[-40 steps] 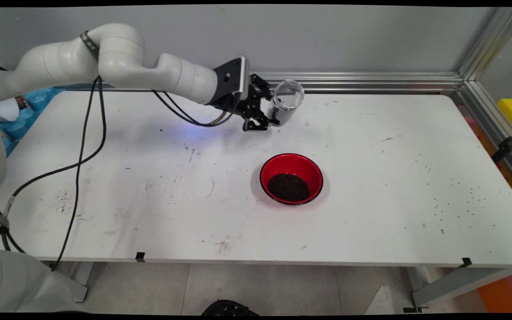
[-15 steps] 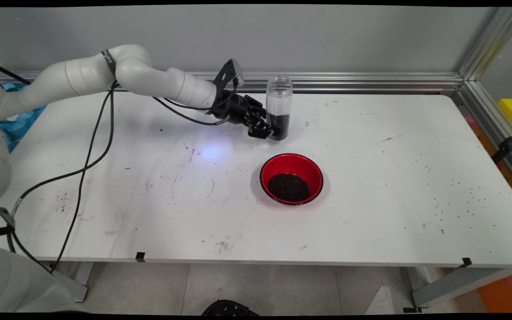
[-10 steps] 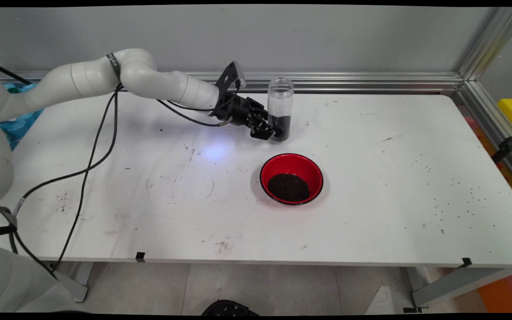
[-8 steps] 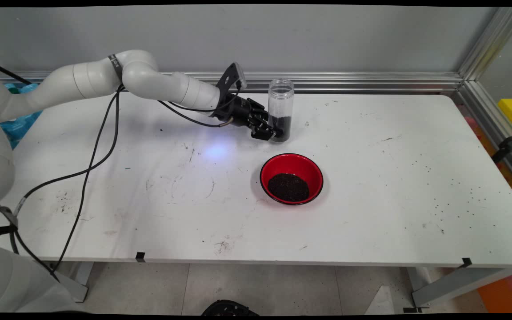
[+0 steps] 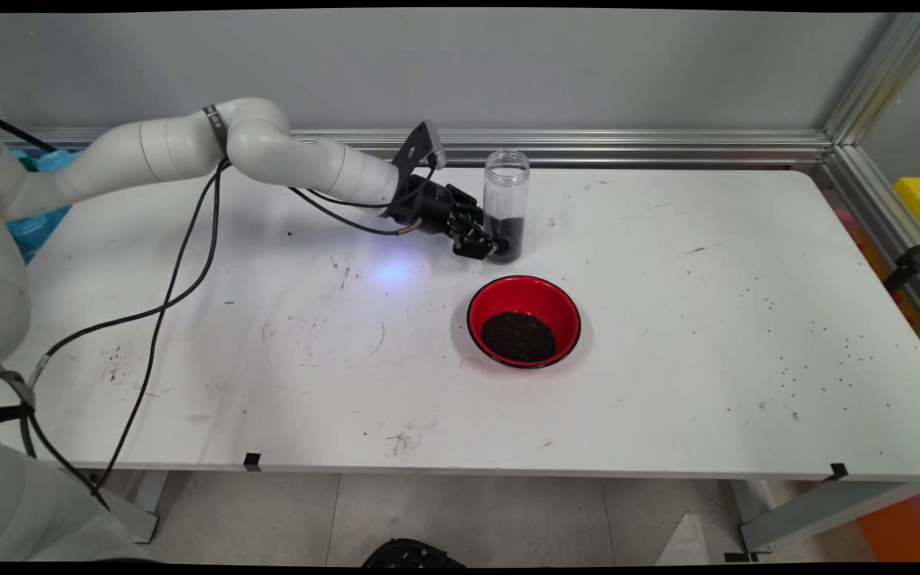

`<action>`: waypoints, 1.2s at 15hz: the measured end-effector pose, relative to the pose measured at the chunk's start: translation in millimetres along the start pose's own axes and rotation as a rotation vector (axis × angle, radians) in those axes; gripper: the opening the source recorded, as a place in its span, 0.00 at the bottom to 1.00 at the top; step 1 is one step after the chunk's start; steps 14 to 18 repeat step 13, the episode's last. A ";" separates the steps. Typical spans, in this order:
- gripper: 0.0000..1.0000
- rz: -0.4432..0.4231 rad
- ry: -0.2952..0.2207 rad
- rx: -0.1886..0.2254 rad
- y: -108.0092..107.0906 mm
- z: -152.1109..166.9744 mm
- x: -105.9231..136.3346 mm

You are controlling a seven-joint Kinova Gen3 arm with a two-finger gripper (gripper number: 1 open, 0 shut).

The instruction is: Place the picked object on the table

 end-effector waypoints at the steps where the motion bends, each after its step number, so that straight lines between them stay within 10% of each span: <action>1: 0.00 0.000 -0.001 -0.001 0.0 0.8 -0.7; 9: 0.00 -0.010 -0.009 -0.013 2.3 9.1 -7.5; 10: 1.00 -0.012 -0.011 -0.016 2.9 10.3 -8.2; 18: 1.00 -0.018 -0.016 -0.021 2.8 10.5 -9.6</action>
